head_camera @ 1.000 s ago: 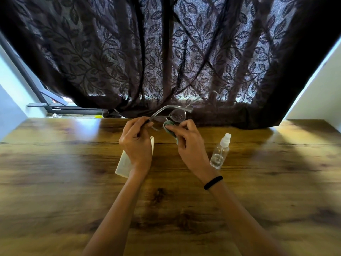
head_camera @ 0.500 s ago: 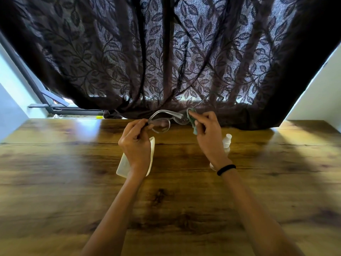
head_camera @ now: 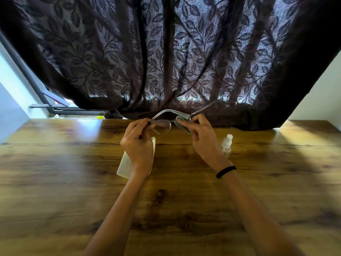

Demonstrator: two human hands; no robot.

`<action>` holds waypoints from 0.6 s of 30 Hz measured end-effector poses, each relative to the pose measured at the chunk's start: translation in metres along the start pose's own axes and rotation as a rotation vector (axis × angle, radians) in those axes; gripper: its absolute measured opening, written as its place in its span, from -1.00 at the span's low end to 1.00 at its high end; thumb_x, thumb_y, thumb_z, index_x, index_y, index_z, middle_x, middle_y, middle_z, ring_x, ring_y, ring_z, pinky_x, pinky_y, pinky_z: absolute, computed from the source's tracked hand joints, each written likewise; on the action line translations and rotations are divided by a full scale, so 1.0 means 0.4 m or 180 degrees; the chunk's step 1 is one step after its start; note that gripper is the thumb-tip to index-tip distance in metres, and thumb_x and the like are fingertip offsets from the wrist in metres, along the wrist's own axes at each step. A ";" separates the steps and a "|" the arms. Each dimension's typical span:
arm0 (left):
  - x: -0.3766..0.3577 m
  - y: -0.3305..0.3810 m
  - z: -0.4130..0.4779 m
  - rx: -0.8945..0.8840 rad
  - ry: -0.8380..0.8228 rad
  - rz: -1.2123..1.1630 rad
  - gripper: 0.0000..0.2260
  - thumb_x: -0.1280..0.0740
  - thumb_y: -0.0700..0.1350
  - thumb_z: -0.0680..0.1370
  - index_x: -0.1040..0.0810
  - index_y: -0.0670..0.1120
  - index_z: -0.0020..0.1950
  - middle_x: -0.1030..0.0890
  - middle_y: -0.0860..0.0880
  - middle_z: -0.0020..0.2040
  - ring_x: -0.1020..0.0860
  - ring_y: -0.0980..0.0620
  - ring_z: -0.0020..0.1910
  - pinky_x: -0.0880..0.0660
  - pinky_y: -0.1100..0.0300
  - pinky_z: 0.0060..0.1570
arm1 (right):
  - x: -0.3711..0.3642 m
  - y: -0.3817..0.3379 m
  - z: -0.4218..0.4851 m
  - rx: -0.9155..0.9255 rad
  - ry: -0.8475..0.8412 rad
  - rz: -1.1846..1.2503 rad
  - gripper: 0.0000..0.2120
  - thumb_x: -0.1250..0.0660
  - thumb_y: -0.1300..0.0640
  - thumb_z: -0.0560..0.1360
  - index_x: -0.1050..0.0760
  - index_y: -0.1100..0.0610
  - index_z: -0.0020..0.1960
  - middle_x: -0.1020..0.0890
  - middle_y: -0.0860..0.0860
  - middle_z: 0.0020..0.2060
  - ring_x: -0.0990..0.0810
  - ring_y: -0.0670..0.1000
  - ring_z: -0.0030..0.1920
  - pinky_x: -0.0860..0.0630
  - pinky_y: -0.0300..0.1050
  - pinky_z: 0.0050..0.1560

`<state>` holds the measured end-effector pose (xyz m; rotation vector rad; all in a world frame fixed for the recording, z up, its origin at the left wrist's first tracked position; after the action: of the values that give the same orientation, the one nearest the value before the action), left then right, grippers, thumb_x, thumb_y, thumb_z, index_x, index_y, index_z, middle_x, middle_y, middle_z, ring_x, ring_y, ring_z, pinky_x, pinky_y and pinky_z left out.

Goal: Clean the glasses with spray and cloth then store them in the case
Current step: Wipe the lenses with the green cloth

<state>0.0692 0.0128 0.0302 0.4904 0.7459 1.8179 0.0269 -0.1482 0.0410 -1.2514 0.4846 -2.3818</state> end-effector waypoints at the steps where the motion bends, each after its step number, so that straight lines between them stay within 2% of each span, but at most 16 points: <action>1: -0.001 0.000 -0.001 -0.0009 -0.0016 -0.0002 -0.83 -0.39 -0.41 0.39 -0.62 -0.28 -0.05 -0.57 -0.03 -0.15 -0.52 0.26 -0.16 -0.45 0.48 -0.16 | 0.002 0.005 0.002 -0.0074 0.0032 -0.0124 -0.58 -0.16 0.43 0.49 -0.48 0.10 0.25 -0.41 0.08 -0.09 -0.33 -0.04 -0.13 -0.21 -0.44 -0.36; 5: -0.001 -0.004 -0.004 0.0012 -0.0007 -0.0090 -0.81 -0.39 -0.40 0.39 -0.61 -0.26 -0.03 -0.56 0.00 -0.15 -0.52 0.36 -0.16 -0.46 0.47 -0.17 | 0.016 0.024 0.006 -0.0367 0.0167 -0.0370 -0.58 -0.17 0.43 0.48 -0.45 0.13 0.27 -0.35 0.05 -0.10 -0.31 -0.01 -0.10 -0.19 -0.39 -0.31; 8: -0.002 -0.004 -0.001 0.0018 0.0021 -0.0103 -0.82 -0.40 -0.40 0.39 -0.61 -0.27 -0.04 -0.56 0.01 -0.15 -0.53 0.36 -0.17 -0.46 0.48 -0.18 | 0.018 0.024 0.008 -0.0338 0.0128 -0.0388 -0.57 -0.19 0.43 0.48 -0.45 0.12 0.28 -0.31 0.01 -0.10 -0.32 -0.01 -0.10 -0.28 -0.29 -0.23; 13: -0.005 0.000 0.000 0.0017 0.0017 -0.0126 -0.81 -0.39 -0.41 0.39 -0.61 -0.24 -0.03 -0.57 0.00 -0.15 -0.54 0.28 -0.17 -0.48 0.44 -0.14 | 0.002 -0.005 0.008 -0.0037 -0.0072 -0.0171 -0.58 -0.17 0.43 0.49 -0.49 0.10 0.24 -0.35 0.00 -0.12 -0.32 -0.05 -0.14 -0.19 -0.42 -0.39; 18: -0.002 0.001 -0.001 0.0029 -0.0020 -0.0118 -0.81 -0.38 -0.42 0.40 -0.61 -0.26 -0.03 -0.57 -0.01 -0.15 -0.54 0.27 -0.17 -0.48 0.44 -0.14 | 0.005 -0.007 0.004 -0.0072 -0.0108 -0.0170 -0.58 -0.16 0.42 0.50 -0.46 0.11 0.27 -0.35 0.02 -0.10 -0.32 -0.02 -0.11 -0.20 -0.38 -0.34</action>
<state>0.0688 0.0119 0.0302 0.4850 0.7545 1.7785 0.0265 -0.1469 0.0446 -1.3280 0.4745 -2.4012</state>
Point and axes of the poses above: each hand's wrist, its own z-axis towards the middle knuckle, its own x-axis out of the back of the hand, y = z × x, the point moved 1 cm from there along z, towards the middle knuckle
